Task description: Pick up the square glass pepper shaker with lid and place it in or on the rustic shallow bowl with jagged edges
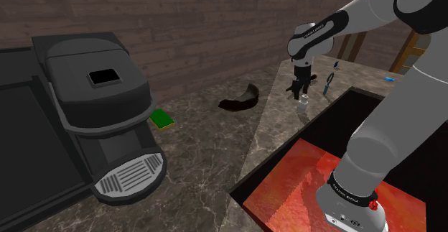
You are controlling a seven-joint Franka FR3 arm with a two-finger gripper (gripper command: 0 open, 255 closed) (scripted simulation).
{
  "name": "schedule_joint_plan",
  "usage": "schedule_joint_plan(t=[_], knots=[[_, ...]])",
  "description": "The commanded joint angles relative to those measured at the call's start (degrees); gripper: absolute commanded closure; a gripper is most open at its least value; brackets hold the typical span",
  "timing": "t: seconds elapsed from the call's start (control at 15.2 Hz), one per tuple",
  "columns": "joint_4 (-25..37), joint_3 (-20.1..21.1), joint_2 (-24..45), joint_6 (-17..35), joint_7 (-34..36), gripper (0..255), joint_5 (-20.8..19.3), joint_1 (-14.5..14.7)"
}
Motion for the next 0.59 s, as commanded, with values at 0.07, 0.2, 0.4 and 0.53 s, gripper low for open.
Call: schedule_joint_plan(t=[0.07, 0.2, 0.4, 0.53], knots=[[-1.2, -0.6, 1.3, 2.4, -0.6, 0, 0.1, -0.3], [-2.2, -0.8, 2.0, 4.1, -0.7, 0, 0.2, -0.4], [-3.0, -1.0, 2.6, 5.5, -0.9, 0, 0.3, -0.5], [-3.0, -1.0, 2.6, 5.5, -0.9, 0, 0.3, -0.5]])
